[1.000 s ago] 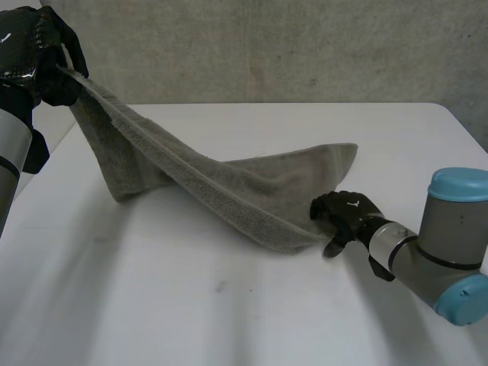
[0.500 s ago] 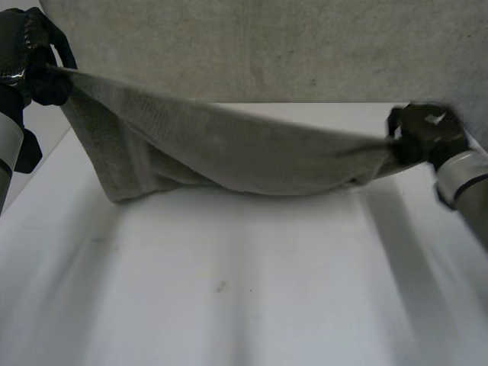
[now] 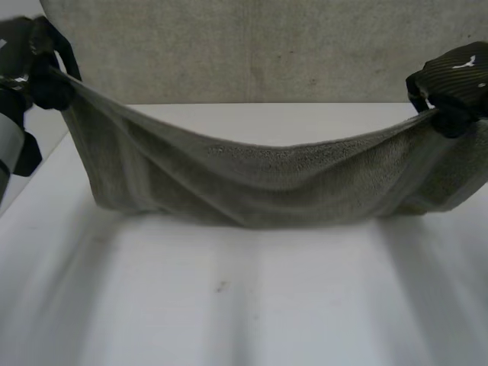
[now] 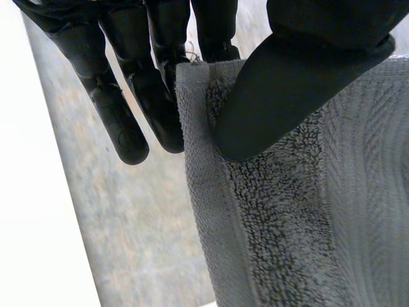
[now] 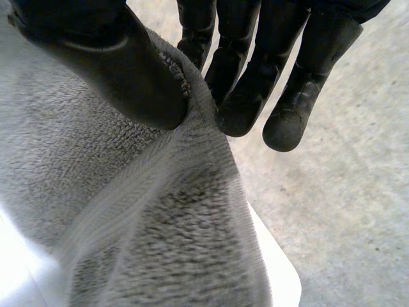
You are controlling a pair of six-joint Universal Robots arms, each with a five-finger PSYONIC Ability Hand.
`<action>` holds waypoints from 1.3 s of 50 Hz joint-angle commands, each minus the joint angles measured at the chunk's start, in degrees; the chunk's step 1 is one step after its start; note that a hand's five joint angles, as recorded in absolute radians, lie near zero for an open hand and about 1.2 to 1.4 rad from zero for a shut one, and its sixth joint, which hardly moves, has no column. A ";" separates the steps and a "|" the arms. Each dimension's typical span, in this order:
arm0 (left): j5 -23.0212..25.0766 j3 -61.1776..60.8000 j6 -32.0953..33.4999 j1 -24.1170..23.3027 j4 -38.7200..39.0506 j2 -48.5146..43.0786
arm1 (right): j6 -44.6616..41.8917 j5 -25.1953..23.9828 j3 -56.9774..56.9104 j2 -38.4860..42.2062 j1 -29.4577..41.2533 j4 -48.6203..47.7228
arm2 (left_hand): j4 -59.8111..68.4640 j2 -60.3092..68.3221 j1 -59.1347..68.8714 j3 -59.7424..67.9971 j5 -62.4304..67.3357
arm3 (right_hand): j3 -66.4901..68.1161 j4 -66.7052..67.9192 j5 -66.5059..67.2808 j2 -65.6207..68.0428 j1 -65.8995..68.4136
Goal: Fold the towel.
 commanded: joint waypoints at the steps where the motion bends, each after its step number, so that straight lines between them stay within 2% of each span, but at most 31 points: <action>1: 0.74 8.38 0.33 0.03 0.40 -14.42 | -0.33 4.92 -14.24 14.72 3.69 -5.26 | 10.14 10.19 10.84 10.27 10.60 | 3.63 2.96 3.08 3.47 3.42; 5: 0.65 16.84 0.33 -0.23 0.40 -21.39 | -0.06 6.86 -21.28 19.73 5.28 -11.05 | 10.14 10.19 10.84 10.27 10.60 | 3.63 2.96 3.08 3.47 3.42; 6: 0.56 22.06 0.24 -0.32 0.40 -24.52 | -0.06 7.57 -24.53 21.76 5.55 -15.08 | 10.14 10.19 10.84 10.27 10.60 | 3.63 2.96 3.08 3.47 3.42; 7: 0.65 27.34 0.07 -0.32 0.40 -27.17 | -0.06 7.57 -24.56 21.78 5.55 -15.12 | 10.14 10.19 10.84 10.27 10.60 | 3.63 2.96 3.08 3.47 3.42; 8: 0.65 27.39 0.06 -0.32 0.40 -27.19 | 0.02 7.75 -27.43 23.43 5.72 -19.73 | 10.14 10.19 10.84 10.27 10.60 | 3.63 2.96 3.08 3.47 3.42; 9: 0.56 32.78 -0.02 -0.40 0.49 -29.19 | 0.29 7.75 -29.20 24.06 5.90 -24.74 | 10.14 10.19 10.84 10.27 10.60 | 3.63 2.96 3.08 3.47 3.42; 10: 0.56 32.84 -0.02 -0.41 0.49 -29.21 | 0.29 7.75 -29.22 24.06 5.90 -24.79 | 10.14 10.19 10.84 10.27 10.60 | 3.63 2.96 3.08 3.47 3.42; 12: 0.30 42.02 -0.81 -0.49 1.27 -31.23 | 1.77 7.84 -30.27 23.71 6.60 -34.68 | 10.14 10.19 10.84 10.27 10.60 | 3.63 2.96 3.08 3.47 3.42; 15: -1.36 47.06 -2.91 -0.67 4.86 -31.24 | 3.01 7.84 -29.75 22.83 7.04 -38.94 | 10.14 10.19 10.84 10.27 10.60 | 3.63 2.96 3.08 3.47 3.42; 19: -3.21 47.34 -5.90 -0.76 9.17 -29.84 | 7.57 7.93 -25.02 18.54 7.22 -45.43 | 10.14 10.19 10.84 10.27 10.60 | 3.63 2.96 3.08 3.47 3.42; 23: -3.66 44.97 -8.55 -0.84 10.68 -28.07 | 9.08 6.78 -20.43 16.59 7.31 -46.06 | 10.14 10.19 10.84 10.27 10.60 | 3.63 2.96 3.08 3.47 3.42; 26: -3.05 34.81 -9.78 -0.49 10.77 -26.23 | 9.25 6.34 -16.04 15.62 7.31 -45.71 | 10.14 10.19 10.84 10.27 10.60 | 3.63 2.96 3.08 3.47 3.42; 29: -3.04 31.26 -9.78 -0.41 10.86 -25.79 | 8.55 4.23 -10.32 15.54 6.96 -45.36 | 10.14 10.19 10.84 10.27 10.60 | 3.63 2.96 3.08 3.47 3.42; 31: -2.87 22.34 -9.78 0.30 11.30 -25.09 | 7.50 0.47 -3.07 15.54 6.52 -44.66 | 10.14 10.19 10.84 10.27 10.60 | 3.63 2.96 3.08 3.47 3.42; 35: -2.16 14.12 -9.69 0.65 11.56 -24.91 | 5.57 -2.96 4.75 15.88 6.43 -44.57 | 10.14 10.19 10.84 10.27 10.60 | 3.63 2.96 3.08 3.47 3.42; 39: 0.81 3.43 -9.17 1.44 14.01 -25.43 | 1.01 -5.25 16.09 17.90 6.17 -45.53 | 10.14 10.19 10.84 10.27 10.60 | 3.63 2.96 3.08 3.47 3.42; 44: 1.97 -3.36 -9.08 1.70 15.78 -25.44 | -2.69 -5.26 23.84 21.24 5.46 -45.53 | 10.14 10.19 10.84 10.27 10.60 | 3.63 2.96 3.08 3.47 3.42; 51: 2.05 -6.89 -8.99 3.29 15.60 -24.29 | -2.35 -5.00 27.55 22.92 4.15 -45.36 | 10.14 10.19 10.84 10.27 10.60 | 0.53 -0.14 -0.02 0.36 0.32; 53: 1.97 -7.06 -9.08 3.99 15.43 -23.24 | -1.82 -4.73 27.91 22.83 3.79 -45.27 | 10.14 10.19 10.84 10.27 10.60 | -4.72 -5.39 -5.27 -4.88 -4.93; 55: 2.05 -7.06 -9.08 4.60 15.43 -23.06 | 1.15 -4.56 28.52 22.22 3.00 -45.27 | 10.14 10.19 10.84 10.27 10.60 | -15.60 -16.27 -16.15 -15.76 -15.81; 56: 2.05 -7.06 -9.08 4.60 15.43 -23.06 | 1.17 -4.56 28.52 22.22 3.00 -45.27 | 10.14 10.19 10.84 10.27 10.60 | -15.65 -16.32 -16.20 -15.82 -15.86; 58: 2.05 -7.15 -9.16 5.48 15.43 -22.71 | 6.85 -4.03 28.52 21.78 2.21 -45.27 | 10.14 10.19 10.84 10.27 10.60 | -23.18 -23.86 -23.74 -23.35 -23.40; 65: 2.05 -7.15 -9.52 6.45 15.43 -22.10 | 19.01 -3.77 28.26 22.39 0.01 -45.27 | 10.14 10.19 10.84 10.27 10.60 | -32.30 -32.98 -32.86 -32.47 -32.51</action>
